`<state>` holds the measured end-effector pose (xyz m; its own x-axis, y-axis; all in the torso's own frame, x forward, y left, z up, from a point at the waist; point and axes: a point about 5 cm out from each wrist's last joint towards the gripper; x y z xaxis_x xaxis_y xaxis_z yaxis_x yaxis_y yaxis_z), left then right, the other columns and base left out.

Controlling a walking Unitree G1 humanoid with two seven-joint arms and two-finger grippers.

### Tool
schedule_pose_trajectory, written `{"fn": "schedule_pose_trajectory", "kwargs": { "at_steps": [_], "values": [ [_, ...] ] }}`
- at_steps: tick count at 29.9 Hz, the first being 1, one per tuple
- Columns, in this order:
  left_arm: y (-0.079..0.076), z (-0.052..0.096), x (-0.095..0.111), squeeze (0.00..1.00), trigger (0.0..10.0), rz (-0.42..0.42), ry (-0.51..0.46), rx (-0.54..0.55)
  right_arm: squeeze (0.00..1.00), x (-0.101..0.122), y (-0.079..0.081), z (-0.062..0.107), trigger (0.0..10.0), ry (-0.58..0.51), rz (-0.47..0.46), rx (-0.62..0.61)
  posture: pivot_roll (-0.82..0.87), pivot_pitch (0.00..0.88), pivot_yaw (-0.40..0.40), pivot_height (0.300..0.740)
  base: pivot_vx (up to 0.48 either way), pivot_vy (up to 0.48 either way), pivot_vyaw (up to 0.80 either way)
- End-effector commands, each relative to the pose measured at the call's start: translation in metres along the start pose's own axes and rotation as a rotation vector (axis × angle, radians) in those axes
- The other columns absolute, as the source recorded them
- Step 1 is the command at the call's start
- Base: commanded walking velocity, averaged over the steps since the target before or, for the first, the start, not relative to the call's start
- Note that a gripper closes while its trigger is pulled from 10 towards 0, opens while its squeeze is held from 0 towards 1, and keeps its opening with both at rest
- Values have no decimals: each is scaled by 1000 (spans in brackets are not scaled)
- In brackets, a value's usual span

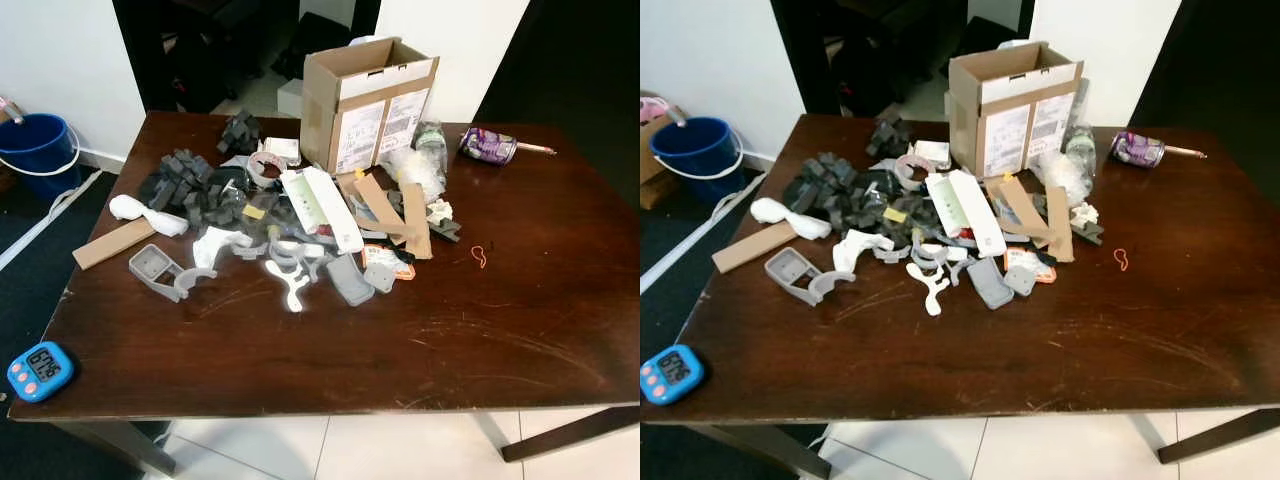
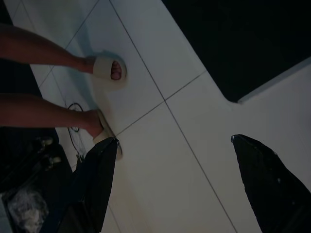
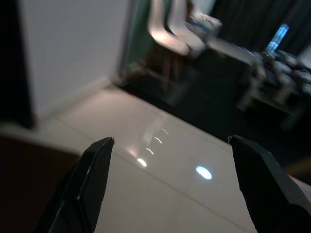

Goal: Picking trash to rubbish bin

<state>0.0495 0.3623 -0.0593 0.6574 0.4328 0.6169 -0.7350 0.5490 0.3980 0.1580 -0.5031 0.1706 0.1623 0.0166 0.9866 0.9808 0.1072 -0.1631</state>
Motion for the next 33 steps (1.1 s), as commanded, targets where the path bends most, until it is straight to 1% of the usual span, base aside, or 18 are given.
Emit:
{"fn": "schedule_pose_trajectory", "kwargs": {
  "at_steps": [1, 3, 5, 6, 9, 11, 12, 15, 17, 21, 22, 24, 25, 29, 30, 31, 32, 33],
  "values": [
    [21, -3, 4, 0, 10000, 19, -8, 73, 0, 23, 14, 0, 10000, -80, -141, 136, 120, 130, -53, 740, 0, 0, 0],
    [24, -4, 10, 0, 10000, 38, -28, 85, 0, 33, 26, 3, 10000, -114, -216, 240, 119, 131, -52, 740, 0, 0, 0],
    [33, -6, 23, 0, 10000, 83, -77, 116, 0, 50, 54, 13, 10000, -176, -327, 461, 122, 133, -52, 740, 0, 0, 0],
    [33, -6, 23, 0, 10000, 83, -77, 116, 0, 50, 54, 13, 10000, -176, -327, 461, 122, 133, -52, 740, 0, 0, 0],
    [51, -8, 46, 0, 10000, 178, -170, 179, 0, 72, 98, 40, 10000, -260, -389, 806, 122, 133, -52, 740, 0, 0, 0],
    [70, -8, 74, 0, 10000, 244, -281, 234, 0, 81, 134, 75, 10000, -329, -392, 1162, 137, 138, -59, 740, 0, 0, 0],
    [70, -8, 74, 0, 10000, 244, -281, 234, 0, 81, 134, 75, 10000, -329, -392, 1162, 137, 138, -59, 740, 0, 0, 0],
    [79, -6, 91, 0, 10000, 278, -350, 271, 0, 83, 153, 102, 10000, -373, -377, 1388, 146, 140, -65, 740, 0, 0, 0],
    [94, -3, 111, 0, 10000, 356, -434, 320, 0, 80, 173, 137, 10000, -400, -331, 1638, 152, 141, -70, 740, 0, 0, 0],
    [102, 0, 124, 0, 10000, 393, -486, 340, 0, 75, 183, 162, 10000, -416, -288, 1808, 161, 143, -74, 740, 0, 0, 0],
    [106, 4, 140, 0, 10000, 442, -558, 336, 0, 68, 193, 193, 10000, -425, -226, 1995, 161, 143, -74, 740, 0, 0, 0],
    [107, 6, 147, 0, 10000, 464, -590, 331, 0, 64, 196, 206, 10000, -426, -201, 2070, 161, 143, -74, 740, 0, 0, 0],
    [106, 15, 177, 0, 10000, 509, -722, 272, 0, 55, 205, 240, 10000, -411, -193, 2221, 165, 143, -78, 740, 0, 0, 0],
    [101, 26, 206, 0, 10000, 541, -848, 183, 0, 50, 212, 265, 10000, -387, -220, 2317, 172, 143, -81, 740, 0, 0, 0],
    [96, 32, 221, 0, 10000, 544, -908, 122, 357, 46, 216, 276, 10000, -371, -217, 2348, 177, 141, -84, 740, 0, 0, 0],
    [96, 32, 221, 0, 10000, 544, -908, 122, 357, 46, 216, 276, 10000, -371, -217, 2348, 177, 141, -84, 740, 0, 0, 0],
    [86, 47, 249, 0, 10000, 536, -1028, 0, 1000, 39, 219, 301, 10000, -338, -222, 2436, 177, 140, -83, 740, 0, 0, 0],
    [83, 54, 261, 0, 10000, 528, -1079, -51, 1000, 37, 218, 313, 10000, -324, -229, 2482, 177, 140, -83, 740, 0, 0, 0]
  ]
}}
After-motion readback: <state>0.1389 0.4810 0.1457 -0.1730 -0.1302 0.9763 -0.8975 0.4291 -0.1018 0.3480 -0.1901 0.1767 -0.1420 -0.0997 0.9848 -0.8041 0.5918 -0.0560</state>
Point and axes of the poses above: a point about 5 cm out from each wrist's last joint towards the gripper, its own z axis pointing back from the gripper into the wrist, its own x axis along the axis of the wrist's last joint, y = z × x, and after that the axes turned 7 degrees about z, right-handed
